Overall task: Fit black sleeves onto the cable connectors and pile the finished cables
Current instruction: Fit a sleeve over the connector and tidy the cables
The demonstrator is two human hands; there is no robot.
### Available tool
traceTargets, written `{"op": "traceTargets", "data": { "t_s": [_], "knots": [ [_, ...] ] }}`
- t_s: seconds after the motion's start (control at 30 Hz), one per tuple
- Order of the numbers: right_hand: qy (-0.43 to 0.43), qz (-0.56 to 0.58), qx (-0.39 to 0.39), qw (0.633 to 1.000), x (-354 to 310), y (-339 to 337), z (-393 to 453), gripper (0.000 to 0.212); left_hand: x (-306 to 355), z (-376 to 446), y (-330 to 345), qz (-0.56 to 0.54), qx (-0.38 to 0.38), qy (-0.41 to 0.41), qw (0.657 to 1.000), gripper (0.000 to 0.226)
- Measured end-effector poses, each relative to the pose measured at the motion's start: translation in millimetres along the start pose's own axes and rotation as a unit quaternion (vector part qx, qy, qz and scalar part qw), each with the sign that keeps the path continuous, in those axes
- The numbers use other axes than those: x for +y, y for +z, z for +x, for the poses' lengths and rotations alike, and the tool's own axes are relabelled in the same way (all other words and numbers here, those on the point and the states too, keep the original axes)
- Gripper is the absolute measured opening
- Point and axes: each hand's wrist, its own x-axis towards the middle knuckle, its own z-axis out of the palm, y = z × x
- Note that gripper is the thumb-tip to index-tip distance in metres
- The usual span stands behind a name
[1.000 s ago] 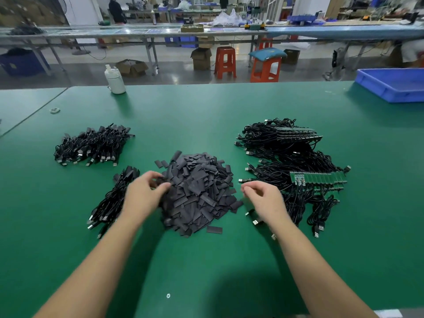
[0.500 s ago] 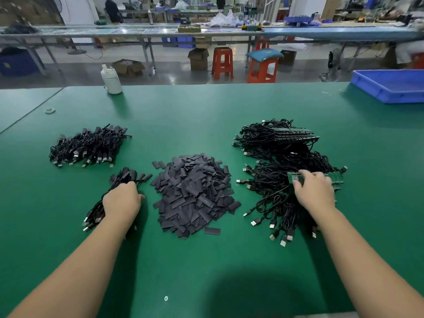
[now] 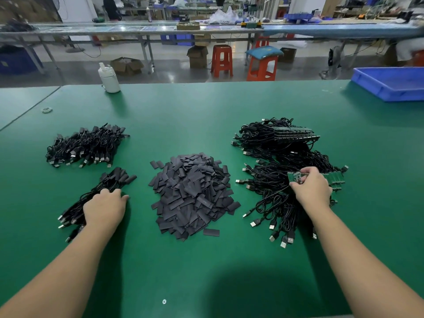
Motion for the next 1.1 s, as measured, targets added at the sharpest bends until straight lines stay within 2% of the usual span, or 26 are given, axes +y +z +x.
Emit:
{"op": "traceTargets", "data": {
  "t_s": [0.07,0.17,0.23,0.3,0.37,0.43,0.53,0.57,0.6,0.8,0.9,1.1],
  "knots": [
    [-0.006,0.057,0.0,0.998,-3.1,-1.3,-0.4,0.035,2.5,-2.1,1.5,-0.014,0.005,-0.008,1.0,0.04],
    [-0.029,0.131,-0.014,0.991,-11.0,-7.4,-8.2,0.012,15.2,-9.8,0.0,-0.078,0.055,-0.009,0.995,0.044],
    [-0.057,0.175,-0.046,0.982,-20.7,-12.3,-18.9,0.012,30.1,-15.8,-7.9,-0.116,0.093,0.019,0.989,0.047],
    [-0.088,0.197,-0.083,0.973,-34.1,-15.0,-33.1,0.018,54.3,-21.5,-23.7,-0.168,0.091,0.065,0.979,0.036],
    [-0.119,0.193,-0.122,0.966,-45.9,-12.9,-46.8,0.012,89.1,-32.3,-44.9,-0.261,0.056,0.107,0.958,0.025],
    [-0.146,0.18,-0.15,0.961,-54.5,-7.6,-58.4,0.008,127.8,-50.3,-71.4,-0.406,-0.021,0.125,0.905,0.02],
    [-0.164,0.158,-0.162,0.96,-62.9,0.7,-71.0,0.014,178.0,-85.6,-100.4,-0.591,-0.16,0.135,0.779,0.019],
    [-0.169,0.146,-0.162,0.961,-64.4,2.2,-74.1,0.015,191.6,-95.6,-104.6,-0.616,-0.183,0.141,0.753,0.022],
    [-0.172,0.137,-0.162,0.962,-65.5,2.7,-76.3,0.016,203.3,-103.7,-107.5,-0.626,-0.194,0.144,0.741,0.025],
    [-0.19,0.105,-0.165,0.962,-62.9,-4.2,-79.3,0.012,230.5,-115.5,-104.7,-0.64,-0.2,0.094,0.736,0.02],
    [-0.183,0.102,-0.161,0.964,-61.1,-4.9,-80.4,0.011,234.5,-118.9,-104.7,-0.645,-0.208,0.084,0.73,0.006],
    [-0.185,0.072,-0.118,0.973,-63.9,3.4,-86.2,0.009,240.6,-119.3,-104.9,-0.62,-0.175,0.043,0.763,0.018]
  ]
}}
